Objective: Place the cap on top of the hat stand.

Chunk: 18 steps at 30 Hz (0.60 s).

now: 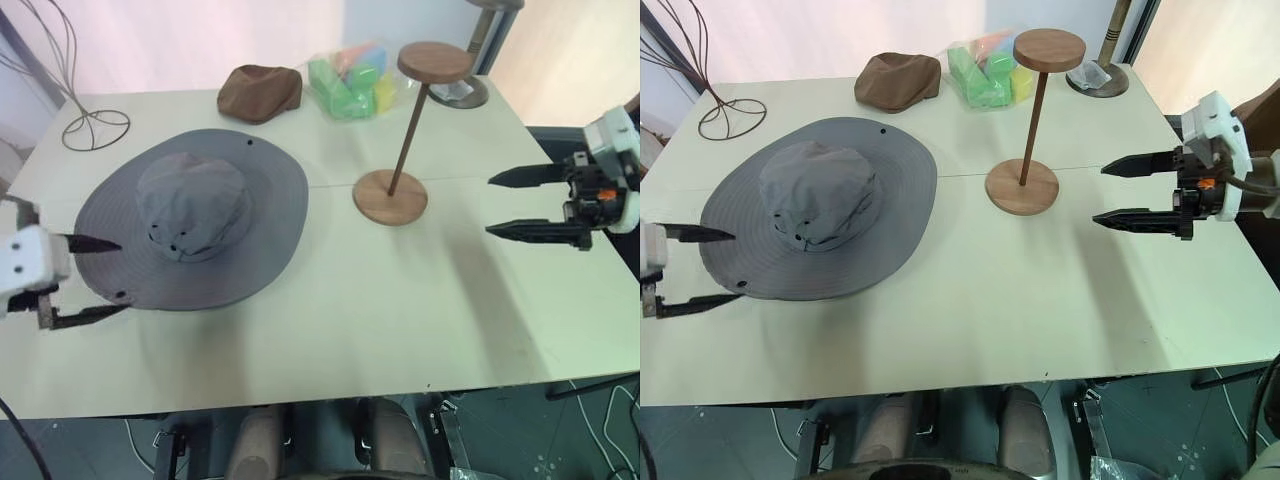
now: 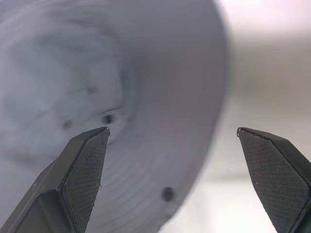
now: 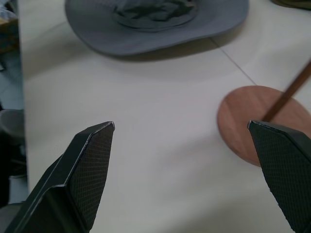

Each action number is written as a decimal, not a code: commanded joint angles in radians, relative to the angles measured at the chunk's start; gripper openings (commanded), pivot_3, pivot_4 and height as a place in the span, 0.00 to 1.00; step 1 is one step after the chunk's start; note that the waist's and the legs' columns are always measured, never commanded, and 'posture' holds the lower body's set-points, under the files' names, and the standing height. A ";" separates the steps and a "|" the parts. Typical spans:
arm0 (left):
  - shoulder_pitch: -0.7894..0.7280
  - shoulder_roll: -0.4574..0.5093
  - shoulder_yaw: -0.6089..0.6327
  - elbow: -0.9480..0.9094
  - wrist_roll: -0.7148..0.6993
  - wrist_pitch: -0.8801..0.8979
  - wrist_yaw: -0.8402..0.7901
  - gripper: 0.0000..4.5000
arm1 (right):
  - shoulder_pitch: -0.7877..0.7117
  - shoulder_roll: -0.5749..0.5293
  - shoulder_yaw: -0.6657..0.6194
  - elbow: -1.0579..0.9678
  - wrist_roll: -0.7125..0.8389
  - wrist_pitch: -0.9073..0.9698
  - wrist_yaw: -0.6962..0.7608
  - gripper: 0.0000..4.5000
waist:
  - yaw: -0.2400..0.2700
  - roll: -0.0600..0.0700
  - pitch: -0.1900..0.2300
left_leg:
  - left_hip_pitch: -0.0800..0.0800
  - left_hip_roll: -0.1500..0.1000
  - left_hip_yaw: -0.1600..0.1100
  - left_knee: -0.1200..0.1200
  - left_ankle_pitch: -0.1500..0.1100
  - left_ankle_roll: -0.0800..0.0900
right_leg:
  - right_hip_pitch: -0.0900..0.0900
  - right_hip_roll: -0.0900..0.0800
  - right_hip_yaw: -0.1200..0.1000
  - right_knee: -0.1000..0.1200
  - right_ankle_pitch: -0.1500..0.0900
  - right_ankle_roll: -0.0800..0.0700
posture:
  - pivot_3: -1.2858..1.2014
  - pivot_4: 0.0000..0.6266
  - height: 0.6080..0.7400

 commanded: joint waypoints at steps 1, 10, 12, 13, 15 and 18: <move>-0.022 -0.011 -0.039 0.010 0.087 -0.205 0.040 0.98 | 0.026 -0.046 -0.062 -0.096 0.068 0.063 0.005 1.00 | 0.003 0.000 0.000 | 0.000 0.000 0.000 0.000 0.000 0.000 | 0.000 0.000 0.000 0.000 0.000 0.000 | 0.52 0.24 1.00; 0.080 -0.149 -0.112 0.003 0.259 -0.445 0.214 0.98 | 0.057 -0.075 -0.122 -0.271 0.239 0.228 -0.036 1.00 | 0.001 0.001 -0.001 | 0.000 0.002 0.000 0.003 -0.001 0.001 | 0.001 0.001 0.000 0.000 0.001 -0.001 | 0.52 0.24 1.00; 0.051 -0.176 -0.143 0.029 0.314 -0.495 0.285 0.98 | 0.059 -0.082 -0.121 -0.280 0.244 0.227 -0.040 1.00 | 0.006 0.000 0.000 | -0.001 0.004 -0.001 0.005 -0.001 0.001 | 0.002 0.002 0.000 0.000 0.001 -0.002 | 0.52 0.24 1.00; 0.021 -0.189 -0.162 0.055 0.361 -0.534 0.335 0.98 | 0.056 -0.083 -0.119 -0.279 0.246 0.226 -0.044 1.00 | 0.008 -0.001 -0.001 | -0.001 0.005 -0.001 0.006 -0.001 0.001 | 0.002 0.002 0.000 0.000 0.001 -0.002 | 0.52 0.24 1.00; -0.046 -0.228 -0.201 0.096 0.451 -0.561 0.451 0.98 | 0.048 -0.082 -0.114 -0.275 0.248 0.223 -0.054 1.00 | 0.019 -0.001 -0.001 | -0.002 0.008 -0.001 0.008 -0.001 0.001 | 0.002 0.004 0.000 -0.002 0.002 -0.004 | 0.52 0.24 1.00; -0.097 -0.261 -0.240 0.134 0.530 -0.584 0.569 0.98 | 0.041 -0.079 -0.114 -0.277 0.255 0.222 -0.066 1.00 | 0.025 -0.001 -0.001 | -0.002 0.010 0.000 0.008 -0.001 0.001 | 0.002 0.006 0.000 -0.003 0.004 -0.005 | 0.52 0.24 1.00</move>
